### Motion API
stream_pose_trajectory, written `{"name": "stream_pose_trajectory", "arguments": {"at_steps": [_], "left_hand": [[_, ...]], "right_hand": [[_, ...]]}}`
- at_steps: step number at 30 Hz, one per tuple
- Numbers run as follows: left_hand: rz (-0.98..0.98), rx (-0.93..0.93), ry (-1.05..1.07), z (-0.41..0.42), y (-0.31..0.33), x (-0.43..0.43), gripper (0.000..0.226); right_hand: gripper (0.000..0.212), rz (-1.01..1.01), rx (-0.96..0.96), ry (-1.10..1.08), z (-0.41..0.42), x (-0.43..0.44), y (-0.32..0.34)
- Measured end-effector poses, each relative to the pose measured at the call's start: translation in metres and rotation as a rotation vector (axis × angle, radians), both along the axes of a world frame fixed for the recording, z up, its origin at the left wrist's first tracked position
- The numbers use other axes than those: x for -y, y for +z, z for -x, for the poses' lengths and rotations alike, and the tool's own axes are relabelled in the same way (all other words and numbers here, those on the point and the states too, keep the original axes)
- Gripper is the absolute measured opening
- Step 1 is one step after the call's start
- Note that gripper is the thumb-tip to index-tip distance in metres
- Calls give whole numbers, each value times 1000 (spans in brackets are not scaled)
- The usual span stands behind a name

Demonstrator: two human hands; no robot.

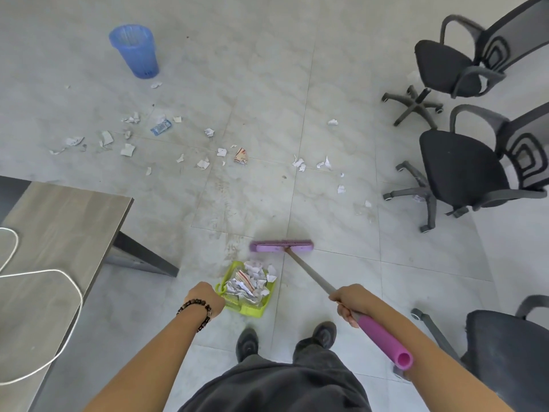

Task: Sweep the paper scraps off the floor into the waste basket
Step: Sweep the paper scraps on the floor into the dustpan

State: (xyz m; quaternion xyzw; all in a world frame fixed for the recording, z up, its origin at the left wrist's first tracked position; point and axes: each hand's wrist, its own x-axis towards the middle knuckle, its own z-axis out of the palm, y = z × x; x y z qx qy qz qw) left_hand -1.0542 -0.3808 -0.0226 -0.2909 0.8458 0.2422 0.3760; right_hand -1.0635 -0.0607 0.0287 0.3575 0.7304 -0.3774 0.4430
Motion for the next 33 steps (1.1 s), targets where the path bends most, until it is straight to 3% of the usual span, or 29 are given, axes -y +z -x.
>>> {"name": "stream_pose_trajectory", "arguments": {"at_steps": [2,12,14,17,21,24,30,33], "left_hand": [[5,0,-14,-3,-1,-7,26],[-64,44,40,-8,-4,-19,24],[-46,38,21,-8,-4,-20,23],[-18,12,-35,-5,0,-21,27],[-38,-4,-69,0,1,-24,27],[-47,-22,-112,7,2,-30,28],[-75,-73,-172,31,5,-42,22],[-88,-97,-223,45,7,-44,22]], "right_hand": [[19,41,-4,-185,-1,-2,-6],[9,197,25,-338,12,54,-48],[14,149,92,-209,5,68,-56],[22,60,136,206,-14,84,-58],[25,48,176,326,-39,81,-48],[25,75,159,114,-38,67,-32],[25,245,317,-334,-10,31,7],[24,267,294,-439,1,15,24]]}}
